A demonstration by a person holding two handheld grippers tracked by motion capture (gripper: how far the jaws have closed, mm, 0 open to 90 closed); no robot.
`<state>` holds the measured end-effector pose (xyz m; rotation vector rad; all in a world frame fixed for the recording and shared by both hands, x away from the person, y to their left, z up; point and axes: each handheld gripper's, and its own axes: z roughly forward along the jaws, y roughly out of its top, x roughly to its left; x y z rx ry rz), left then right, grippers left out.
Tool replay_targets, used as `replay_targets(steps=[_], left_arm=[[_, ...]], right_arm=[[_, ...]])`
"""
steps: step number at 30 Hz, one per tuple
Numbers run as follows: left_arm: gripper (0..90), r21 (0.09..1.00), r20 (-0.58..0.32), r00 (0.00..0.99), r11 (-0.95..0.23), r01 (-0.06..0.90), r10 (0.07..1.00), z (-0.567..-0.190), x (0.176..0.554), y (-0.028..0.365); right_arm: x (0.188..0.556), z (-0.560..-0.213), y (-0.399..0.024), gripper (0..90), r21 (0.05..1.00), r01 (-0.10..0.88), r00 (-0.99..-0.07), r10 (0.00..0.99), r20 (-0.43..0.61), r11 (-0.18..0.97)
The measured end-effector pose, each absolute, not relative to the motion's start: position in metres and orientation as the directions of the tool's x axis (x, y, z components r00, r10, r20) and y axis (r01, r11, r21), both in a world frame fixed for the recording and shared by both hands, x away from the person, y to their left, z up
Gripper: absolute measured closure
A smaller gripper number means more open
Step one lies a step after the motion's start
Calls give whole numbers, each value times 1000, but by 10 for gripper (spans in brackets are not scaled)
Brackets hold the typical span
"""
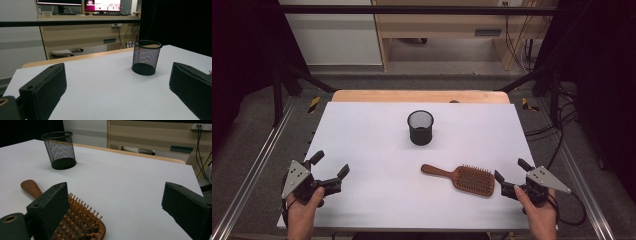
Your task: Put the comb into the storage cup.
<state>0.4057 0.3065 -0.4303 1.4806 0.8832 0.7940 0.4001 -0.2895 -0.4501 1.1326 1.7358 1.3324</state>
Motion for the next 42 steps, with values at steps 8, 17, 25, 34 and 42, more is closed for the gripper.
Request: replay_targets(steps=[8,17,25,34,42], left_arm=[[12,995,-15,478,-33,91,878,-431,406,306],[12,995,-23,476,-28,99,879,-431,407,307],[12,995,-26,473,-25,102,880,-431,407,307],[12,994,-27,473,-25,105,881,-431,407,307],[12,994,-31,469,-22,107,882,-431,407,307]], right_arm=[[400,-451,-293,76,957,271,-373,928,7,102],[401,-451,-293,76,951,291,-360,933,11,102],[400,-451,-293,80,948,305,-353,935,26,89],[397,-453,-289,86,936,335,-361,932,26,104],[394,-455,-290,127,927,361,-360,932,33,106]])
